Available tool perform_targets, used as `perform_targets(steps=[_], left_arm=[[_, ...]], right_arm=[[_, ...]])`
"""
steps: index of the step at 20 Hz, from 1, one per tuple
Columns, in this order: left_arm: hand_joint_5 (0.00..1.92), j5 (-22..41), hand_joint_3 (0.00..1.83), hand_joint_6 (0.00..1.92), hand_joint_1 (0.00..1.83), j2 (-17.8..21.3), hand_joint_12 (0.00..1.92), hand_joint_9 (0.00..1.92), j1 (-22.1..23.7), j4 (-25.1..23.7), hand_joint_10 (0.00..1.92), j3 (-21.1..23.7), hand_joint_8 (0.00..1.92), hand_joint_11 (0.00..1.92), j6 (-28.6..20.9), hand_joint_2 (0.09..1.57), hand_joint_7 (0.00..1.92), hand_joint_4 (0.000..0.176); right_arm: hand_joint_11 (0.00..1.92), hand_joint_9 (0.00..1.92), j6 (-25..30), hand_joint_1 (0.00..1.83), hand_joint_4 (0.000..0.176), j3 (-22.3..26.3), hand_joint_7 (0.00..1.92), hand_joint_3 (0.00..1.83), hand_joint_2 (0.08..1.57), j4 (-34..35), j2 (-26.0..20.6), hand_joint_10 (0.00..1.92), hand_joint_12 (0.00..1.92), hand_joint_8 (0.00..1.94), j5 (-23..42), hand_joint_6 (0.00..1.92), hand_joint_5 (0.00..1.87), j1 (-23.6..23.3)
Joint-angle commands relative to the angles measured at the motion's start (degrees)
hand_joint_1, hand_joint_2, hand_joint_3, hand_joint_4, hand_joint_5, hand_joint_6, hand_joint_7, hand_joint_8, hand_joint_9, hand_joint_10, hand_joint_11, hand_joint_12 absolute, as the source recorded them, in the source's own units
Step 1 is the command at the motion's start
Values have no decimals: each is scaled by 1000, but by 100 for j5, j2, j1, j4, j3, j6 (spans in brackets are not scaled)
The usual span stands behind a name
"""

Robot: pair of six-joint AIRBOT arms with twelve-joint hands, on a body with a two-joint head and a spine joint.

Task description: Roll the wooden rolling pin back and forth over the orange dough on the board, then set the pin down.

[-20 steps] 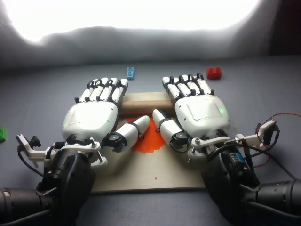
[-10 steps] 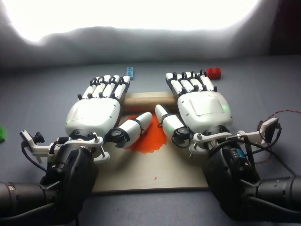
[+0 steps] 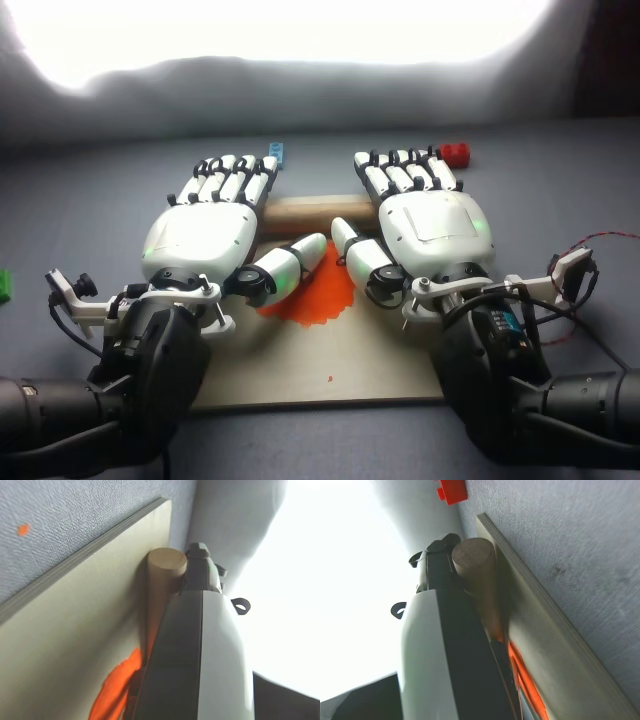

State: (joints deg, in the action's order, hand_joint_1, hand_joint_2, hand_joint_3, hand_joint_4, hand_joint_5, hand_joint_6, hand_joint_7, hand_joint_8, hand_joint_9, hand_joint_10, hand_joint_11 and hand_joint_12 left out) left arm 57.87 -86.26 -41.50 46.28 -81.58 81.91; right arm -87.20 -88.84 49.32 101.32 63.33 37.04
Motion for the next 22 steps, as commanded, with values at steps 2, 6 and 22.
perform_targets(steps=[2,6,22], left_arm=[[0,350,0,0,0,-25,0,0,33,-171,0,-58,0,0,-31,1331,0,0],[0,299,0,0,0,-30,0,0,48,-151,0,-108,0,0,-31,1331,0,0],[0,93,2,0,0,-16,0,0,-16,-65,0,-63,0,0,-395,1336,0,0]], right_arm=[[0,209,34,0,0,-44,247,3,1489,-316,-19,11,440,9,521,8,198,-50],[0,209,57,0,0,-72,247,3,1489,-315,-19,10,443,8,488,7,198,-57],[0,221,85,0,0,-92,260,1,1488,-316,-19,8,569,4,489,7,215,-54]])
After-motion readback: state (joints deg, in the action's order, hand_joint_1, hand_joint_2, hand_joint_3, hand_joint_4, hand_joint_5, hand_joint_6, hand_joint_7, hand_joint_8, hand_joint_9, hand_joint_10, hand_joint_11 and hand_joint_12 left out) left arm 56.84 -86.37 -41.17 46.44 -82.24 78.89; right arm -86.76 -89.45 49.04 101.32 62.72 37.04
